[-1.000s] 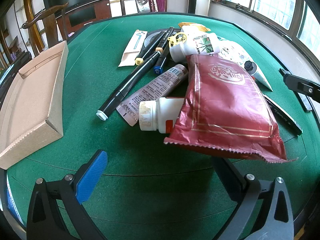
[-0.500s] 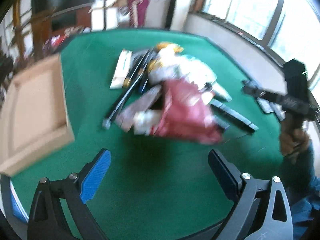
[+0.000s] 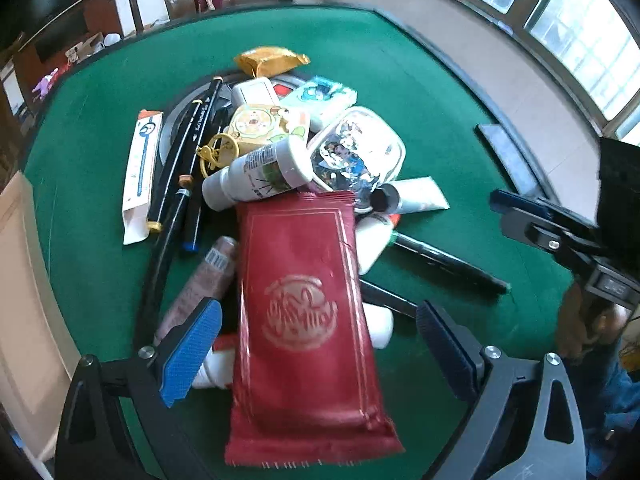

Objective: Organize objects
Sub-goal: 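Close the left gripper on the red foil bag and lift it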

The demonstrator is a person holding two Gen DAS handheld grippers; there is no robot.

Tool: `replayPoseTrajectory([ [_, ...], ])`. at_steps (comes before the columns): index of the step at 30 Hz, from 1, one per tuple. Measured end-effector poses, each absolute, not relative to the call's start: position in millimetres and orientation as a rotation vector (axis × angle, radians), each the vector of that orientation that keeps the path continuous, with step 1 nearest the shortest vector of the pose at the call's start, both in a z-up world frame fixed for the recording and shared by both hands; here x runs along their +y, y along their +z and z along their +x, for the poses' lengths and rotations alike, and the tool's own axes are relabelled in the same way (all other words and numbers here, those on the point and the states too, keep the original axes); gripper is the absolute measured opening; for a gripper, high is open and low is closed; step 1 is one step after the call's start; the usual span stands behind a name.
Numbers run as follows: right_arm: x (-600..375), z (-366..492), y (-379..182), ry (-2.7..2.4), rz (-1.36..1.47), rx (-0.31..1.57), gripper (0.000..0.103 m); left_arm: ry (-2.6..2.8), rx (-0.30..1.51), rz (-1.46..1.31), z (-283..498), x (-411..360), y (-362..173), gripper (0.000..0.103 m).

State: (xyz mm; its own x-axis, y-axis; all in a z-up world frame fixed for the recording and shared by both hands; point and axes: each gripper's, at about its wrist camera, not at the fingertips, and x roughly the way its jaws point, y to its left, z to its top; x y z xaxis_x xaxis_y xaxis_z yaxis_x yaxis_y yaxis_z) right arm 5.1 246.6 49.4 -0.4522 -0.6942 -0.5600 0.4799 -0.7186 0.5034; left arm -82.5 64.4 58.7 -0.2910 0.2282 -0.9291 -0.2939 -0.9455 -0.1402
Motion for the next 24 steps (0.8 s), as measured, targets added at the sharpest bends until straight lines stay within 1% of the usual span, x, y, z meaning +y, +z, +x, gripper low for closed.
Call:
replayPoseTrajectory([
  [4,244.7,6.1,50.0,-2.173,1.010,-0.343,0.044,2.277,0.154,-1.729,-94.2,70.1,37.1,0.098],
  [5,243.9,5.9,50.1,-2.173,1.010,-0.338,0.044,2.276,0.145,-1.734,-95.9,68.7,33.7,0.092],
  [6,243.4,5.8,49.8,-2.173,1.012,-0.334,0.044,2.280,0.127,-1.734,-96.9,66.8,28.8,0.084],
  [7,242.8,5.8,48.9,-2.172,1.015,-0.331,0.044,2.279,0.091,-1.731,-97.9,63.7,25.7,0.061],
  [8,241.7,5.6,47.7,-2.167,1.023,-0.326,0.044,2.281,0.033,-1.731,-98.3,58.7,22.5,0.060],
  [11,237.0,5.6,44.2,-2.155,1.043,-0.300,0.044,2.334,0.000,-1.640,-86.8,50.7,24.1,0.057],
  [14,226.5,8.4,41.2,-2.143,1.058,-0.229,0.044,2.389,-0.107,-1.536,-60.4,34.1,30.0,0.055],
  [17,210.6,13.2,35.0,-2.142,1.094,-0.076,0.044,2.459,-0.174,-1.437,-27.1,19.4,33.9,0.055],
  [19,203.2,15.4,29.1,-2.148,1.124,0.028,0.044,2.464,-0.270,-1.394,-7.1,5.2,30.9,0.055],
  [23,201.9,17.8,25.1,-2.141,1.136,0.105,0.043,2.520,-0.307,-1.362,16.0,-10.0,22.1,0.055],
  [24,200.1,19.5,23.9,-2.148,1.137,0.143,0.040,2.533,-0.302,-1.362,18.8,-13.6,22.4,0.055],
])
